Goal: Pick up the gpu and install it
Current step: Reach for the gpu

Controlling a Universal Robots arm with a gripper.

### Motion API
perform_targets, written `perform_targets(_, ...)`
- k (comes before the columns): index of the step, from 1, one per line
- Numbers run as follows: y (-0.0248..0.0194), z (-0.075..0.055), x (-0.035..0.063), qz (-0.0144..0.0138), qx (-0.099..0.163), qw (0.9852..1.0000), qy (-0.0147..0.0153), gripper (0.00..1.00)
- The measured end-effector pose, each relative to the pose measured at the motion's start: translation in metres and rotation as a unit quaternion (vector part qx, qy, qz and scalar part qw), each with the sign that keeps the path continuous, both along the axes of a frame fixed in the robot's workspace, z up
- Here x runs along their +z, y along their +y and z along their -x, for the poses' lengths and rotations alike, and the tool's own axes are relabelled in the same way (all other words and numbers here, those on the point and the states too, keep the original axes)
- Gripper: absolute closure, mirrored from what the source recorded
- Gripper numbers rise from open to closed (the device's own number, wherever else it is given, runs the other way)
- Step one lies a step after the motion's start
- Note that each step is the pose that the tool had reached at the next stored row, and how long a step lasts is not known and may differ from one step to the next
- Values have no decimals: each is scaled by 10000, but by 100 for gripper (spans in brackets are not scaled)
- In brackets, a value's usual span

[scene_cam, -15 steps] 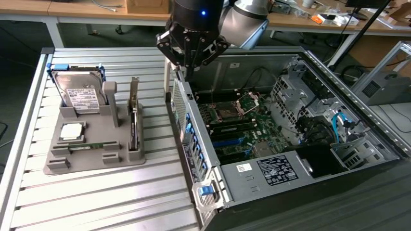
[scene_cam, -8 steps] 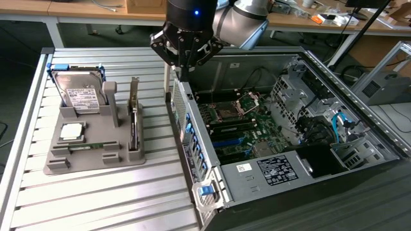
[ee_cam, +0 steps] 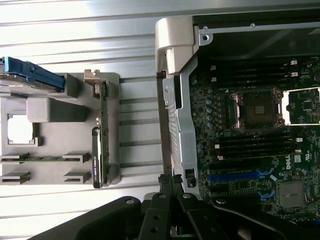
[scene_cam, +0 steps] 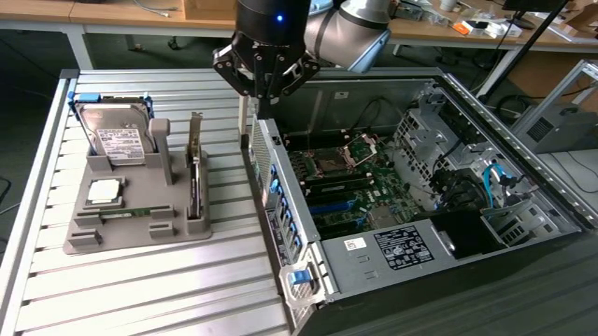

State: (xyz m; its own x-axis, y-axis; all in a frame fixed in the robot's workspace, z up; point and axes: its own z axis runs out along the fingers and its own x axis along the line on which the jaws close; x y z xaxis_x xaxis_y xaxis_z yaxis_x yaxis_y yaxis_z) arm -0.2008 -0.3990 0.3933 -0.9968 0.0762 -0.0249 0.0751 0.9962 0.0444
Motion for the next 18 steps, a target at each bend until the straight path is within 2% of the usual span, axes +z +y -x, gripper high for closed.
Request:
perform_targets(2,0,5,0,0,0,10000,0,89)
perform_targets(4,0,78,0,0,0,10000,0,89)
perform_targets(18,0,110,0,0,0,10000,0,89)
